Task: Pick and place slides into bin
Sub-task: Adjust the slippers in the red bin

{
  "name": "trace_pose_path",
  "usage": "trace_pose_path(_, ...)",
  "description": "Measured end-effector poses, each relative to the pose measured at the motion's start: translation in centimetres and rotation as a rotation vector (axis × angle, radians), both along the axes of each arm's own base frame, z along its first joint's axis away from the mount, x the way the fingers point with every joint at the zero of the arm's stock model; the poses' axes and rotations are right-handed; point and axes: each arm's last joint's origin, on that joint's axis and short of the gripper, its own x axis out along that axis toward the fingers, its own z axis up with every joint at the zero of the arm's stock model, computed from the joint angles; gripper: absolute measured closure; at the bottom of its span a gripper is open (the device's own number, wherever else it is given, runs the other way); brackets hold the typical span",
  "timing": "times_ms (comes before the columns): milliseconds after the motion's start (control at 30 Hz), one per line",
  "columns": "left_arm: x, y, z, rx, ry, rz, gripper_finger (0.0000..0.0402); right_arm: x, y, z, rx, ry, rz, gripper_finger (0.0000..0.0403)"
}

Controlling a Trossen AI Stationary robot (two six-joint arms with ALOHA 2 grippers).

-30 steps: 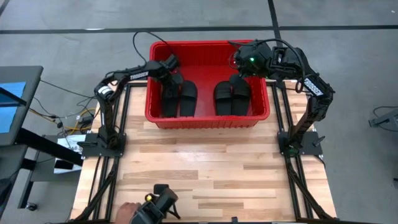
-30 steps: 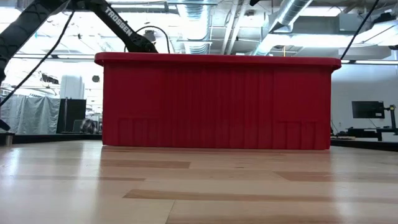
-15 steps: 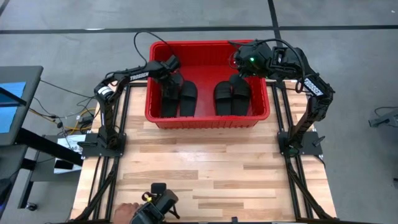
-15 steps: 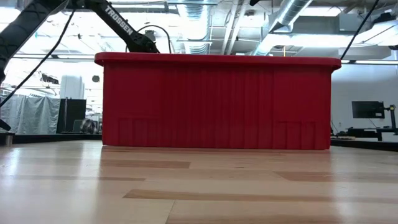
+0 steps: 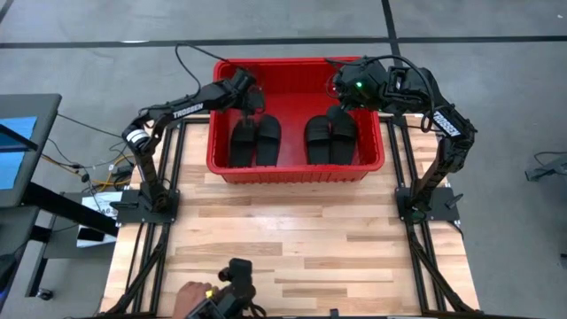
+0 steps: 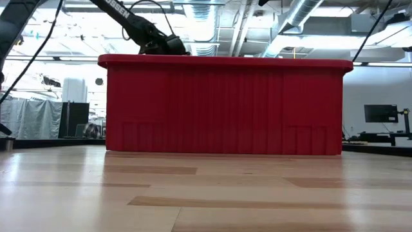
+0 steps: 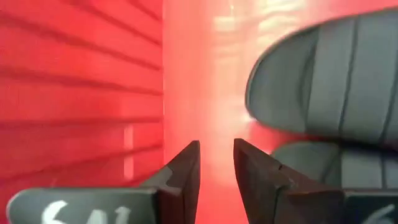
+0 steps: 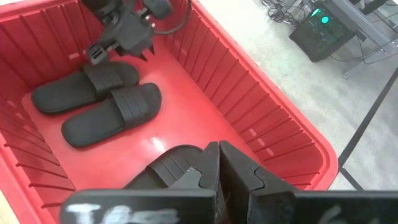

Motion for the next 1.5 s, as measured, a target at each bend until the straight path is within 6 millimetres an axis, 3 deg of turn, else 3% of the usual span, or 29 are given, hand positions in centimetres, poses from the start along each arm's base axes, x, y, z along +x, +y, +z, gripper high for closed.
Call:
trace_pose_path(200, 2.1, -0.5, -0.2, 0.071, -0.049, -0.064, 0.0313, 0.0, 0.0, 0.0, 0.003, -0.003, -0.002, 0.0403)
trace_pose_path(333, 2.2, -0.2, -0.5, 0.069, -0.063, -0.054, 0.0313, 0.1, 0.2, 0.0, 0.004, -0.005, 0.004, 0.0403)
trace_pose_path(600, 2.8, -0.2, -3.1, -0.012, 0.000, -0.038, 0.0313, 0.3, 0.9, 0.0, 0.005, -0.006, 0.028, 0.0403)
trace_pose_path(1133, 3.8, -1.7, -3.4, -0.046, 0.001, -0.054, 0.0313, 0.3, 0.9, 0.0, 0.002, -0.003, 0.029, 0.0403)
trace_pose_path(1500, 4.2, -1.4, -6.7, -0.114, 0.090, -0.023, 0.0313, 0.3, 1.0, 0.0, -0.001, 0.000, 0.038, 0.0403)
